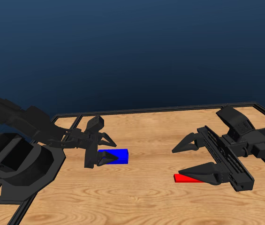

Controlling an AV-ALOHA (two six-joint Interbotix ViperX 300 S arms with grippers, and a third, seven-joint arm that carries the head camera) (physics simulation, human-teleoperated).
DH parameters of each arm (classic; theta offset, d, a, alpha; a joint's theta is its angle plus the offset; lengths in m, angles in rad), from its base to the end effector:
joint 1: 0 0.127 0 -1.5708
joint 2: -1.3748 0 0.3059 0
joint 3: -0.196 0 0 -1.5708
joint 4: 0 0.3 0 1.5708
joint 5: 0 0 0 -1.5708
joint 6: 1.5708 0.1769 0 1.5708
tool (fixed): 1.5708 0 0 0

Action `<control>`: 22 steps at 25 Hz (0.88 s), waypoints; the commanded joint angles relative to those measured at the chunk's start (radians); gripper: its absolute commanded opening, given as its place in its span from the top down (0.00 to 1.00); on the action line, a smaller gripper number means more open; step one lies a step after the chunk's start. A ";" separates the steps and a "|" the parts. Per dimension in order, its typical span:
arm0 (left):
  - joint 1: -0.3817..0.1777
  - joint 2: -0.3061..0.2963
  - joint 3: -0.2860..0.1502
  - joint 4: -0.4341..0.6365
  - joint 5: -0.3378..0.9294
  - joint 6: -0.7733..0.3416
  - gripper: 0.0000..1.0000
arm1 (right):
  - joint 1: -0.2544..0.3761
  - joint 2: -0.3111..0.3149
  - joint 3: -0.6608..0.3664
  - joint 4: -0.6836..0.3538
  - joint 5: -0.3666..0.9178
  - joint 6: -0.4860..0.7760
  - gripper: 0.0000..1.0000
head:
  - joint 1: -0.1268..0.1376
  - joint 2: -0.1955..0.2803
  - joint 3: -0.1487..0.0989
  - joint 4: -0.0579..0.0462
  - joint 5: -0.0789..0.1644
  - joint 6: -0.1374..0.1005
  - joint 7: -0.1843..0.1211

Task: Insert peg into socket

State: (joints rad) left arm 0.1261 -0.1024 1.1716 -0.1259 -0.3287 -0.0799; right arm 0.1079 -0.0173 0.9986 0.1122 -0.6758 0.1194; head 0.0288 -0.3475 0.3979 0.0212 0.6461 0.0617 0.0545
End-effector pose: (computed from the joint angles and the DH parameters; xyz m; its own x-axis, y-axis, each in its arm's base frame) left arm 0.2997 0.0452 0.0490 0.7250 0.1328 -0.6759 -0.2850 0.9511 -0.1188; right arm 0.3884 0.0296 0.1251 0.9524 0.0327 -0.3029 0.0219 0.9843 0.1751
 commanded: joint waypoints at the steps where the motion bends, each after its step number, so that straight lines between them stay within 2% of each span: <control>1: 0.011 0.039 -0.013 0.028 -0.022 -0.059 0.00 | -0.008 -0.012 -0.011 -0.003 -0.020 0.009 0.00 | 0.006 0.012 -0.024 0.001 -0.011 0.002 -0.016; 4: 0.009 0.063 -0.009 0.050 -0.051 -0.094 0.00 | -0.017 -0.018 -0.001 -0.002 -0.001 0.015 0.00 | 0.007 0.019 -0.027 -0.001 -0.009 -0.003 -0.031; 5: 0.006 0.075 -0.006 0.058 -0.051 -0.098 1.00 | -0.020 -0.021 0.006 -0.002 0.008 0.021 0.00 | 0.007 0.020 -0.027 -0.002 -0.009 -0.006 -0.039; 13: -0.012 0.088 0.015 0.062 -0.106 -0.130 1.00 | -0.002 -0.032 0.105 0.025 0.105 0.103 0.00 | -0.005 0.005 -0.018 -0.013 -0.005 -0.035 -0.088; 21: -0.033 0.107 0.010 0.052 -0.138 -0.133 1.00 | 0.018 -0.031 0.180 0.058 0.164 0.162 0.00 | -0.047 -0.015 -0.008 -0.034 0.006 -0.082 -0.159; 22: -0.033 0.106 0.008 0.051 -0.141 -0.133 1.00 | 0.028 -0.015 0.179 0.061 0.172 0.164 0.00 | -0.051 -0.015 -0.007 -0.036 0.004 -0.086 -0.166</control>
State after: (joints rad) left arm 0.1020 -0.0241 1.1949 -0.0701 -0.4792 -0.1829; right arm 0.1226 -0.0297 1.1833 0.1680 -0.5027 0.2767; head -0.0087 -0.3464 0.3978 -0.0114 0.6578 -0.0123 -0.0933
